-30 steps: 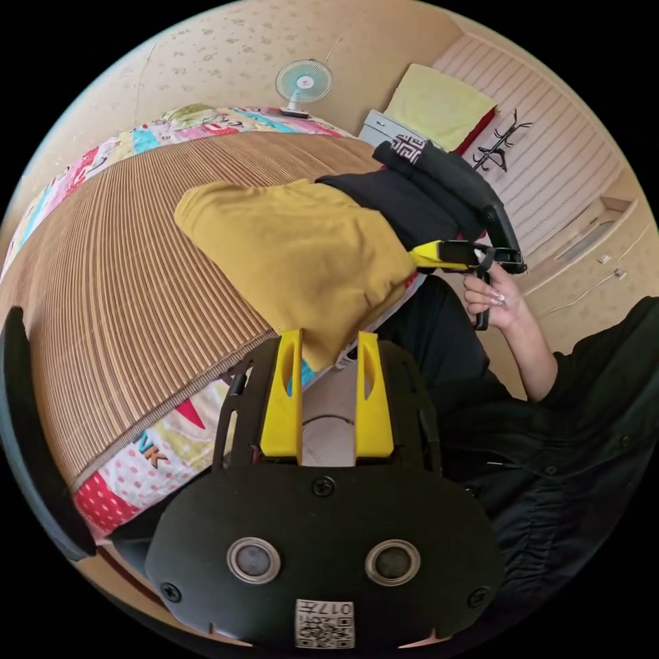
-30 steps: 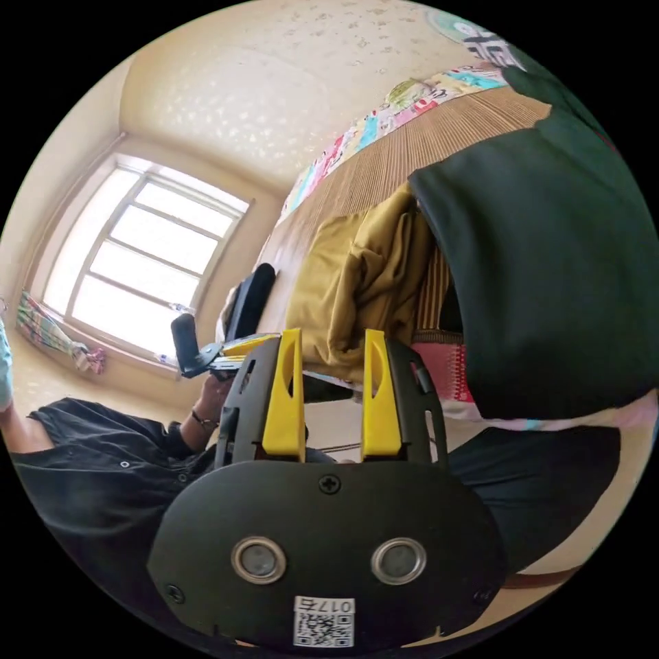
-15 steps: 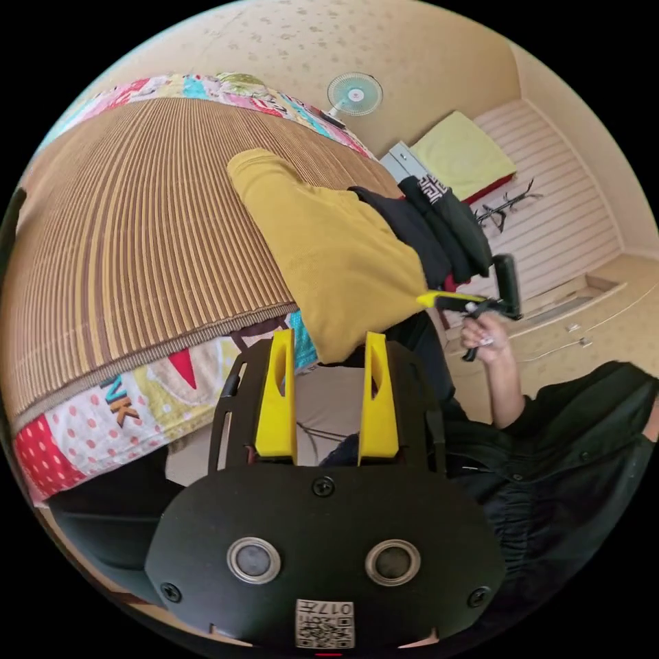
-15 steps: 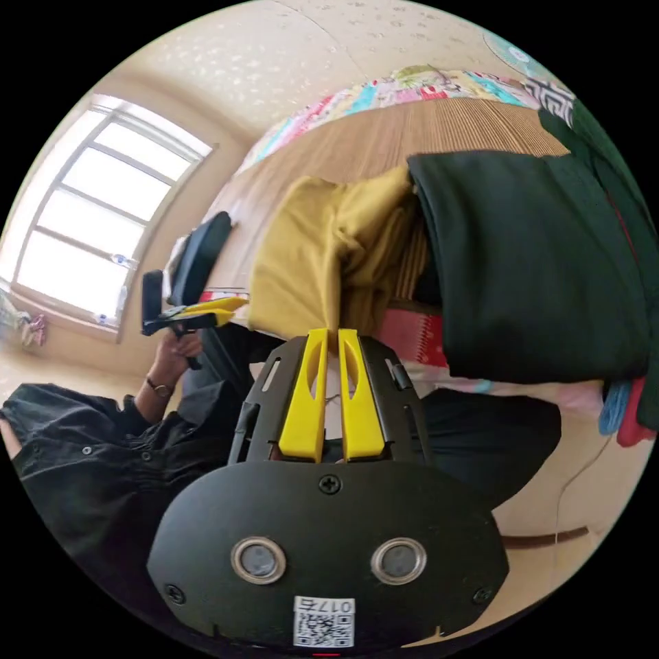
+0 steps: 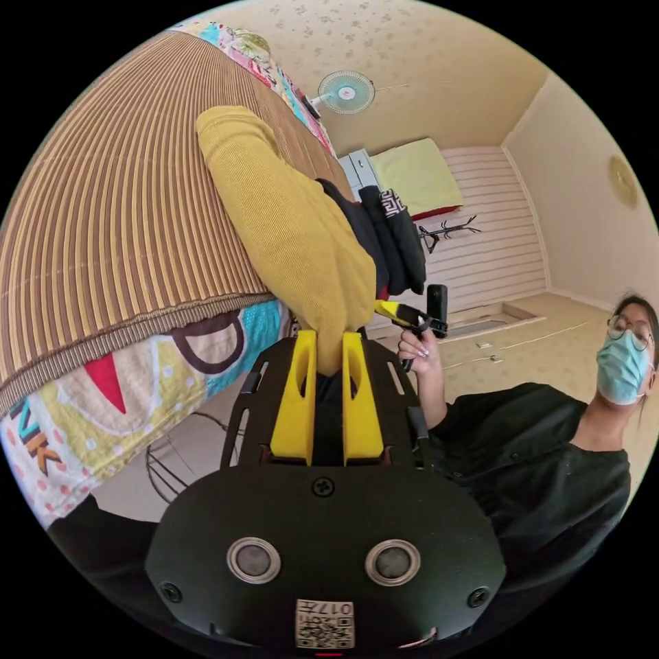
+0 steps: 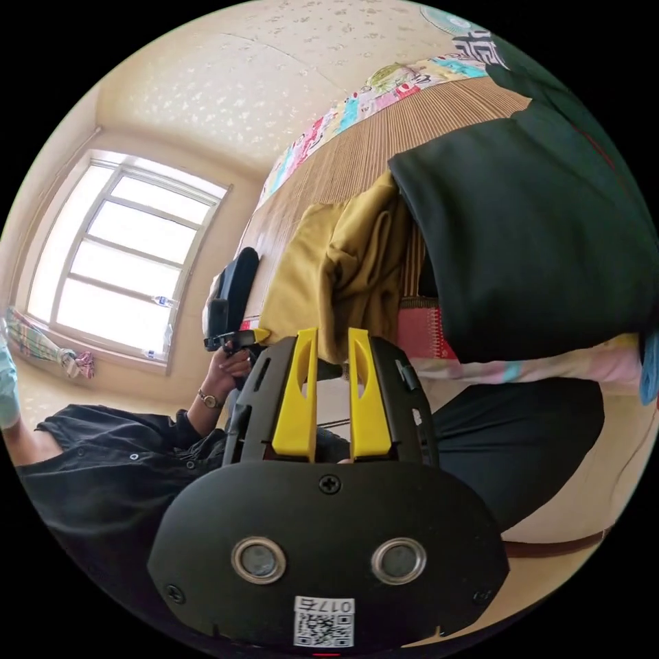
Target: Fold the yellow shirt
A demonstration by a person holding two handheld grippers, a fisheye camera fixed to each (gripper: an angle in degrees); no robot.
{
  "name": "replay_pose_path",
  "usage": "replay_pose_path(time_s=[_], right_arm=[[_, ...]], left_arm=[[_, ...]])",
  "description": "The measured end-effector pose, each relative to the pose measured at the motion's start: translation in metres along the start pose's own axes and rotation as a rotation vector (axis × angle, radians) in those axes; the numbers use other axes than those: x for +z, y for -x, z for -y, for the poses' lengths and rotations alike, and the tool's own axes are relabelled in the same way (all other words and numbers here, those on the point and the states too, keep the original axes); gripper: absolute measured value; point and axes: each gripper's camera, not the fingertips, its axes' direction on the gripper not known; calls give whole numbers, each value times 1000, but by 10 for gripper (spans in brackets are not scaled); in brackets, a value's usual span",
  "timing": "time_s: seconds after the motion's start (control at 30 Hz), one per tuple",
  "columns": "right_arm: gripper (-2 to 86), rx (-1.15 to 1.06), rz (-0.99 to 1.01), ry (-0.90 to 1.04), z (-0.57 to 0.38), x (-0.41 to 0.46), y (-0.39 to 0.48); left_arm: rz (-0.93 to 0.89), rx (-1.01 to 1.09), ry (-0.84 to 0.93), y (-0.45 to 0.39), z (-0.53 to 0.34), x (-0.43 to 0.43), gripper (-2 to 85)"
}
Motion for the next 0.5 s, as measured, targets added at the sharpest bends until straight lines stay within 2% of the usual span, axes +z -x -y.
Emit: replay_pose_path(time_s=[0.1,0.13,0.23,0.3,0.37,0.5], right_arm=[[94,10,177,12,-13,-10,-16],[100,37,218,45,-16,-10,-23],[120,91,239,102,-22,-11,-29],[130,117,227,121,-23,-12,-28],[145,129,260,114,-21,-14,-25],[172,188,321,91,-17,-18,-24]], left_arm=[[-47,-63,27,18,7,-5,102],[-126,-95,17,32,9,-7,130],[-269,-165,-6,62,15,-6,177],[-248,-175,-7,65,20,-5,174],[-170,-151,18,54,27,-2,117],[-199,-63,14,13,27,-10,66]])
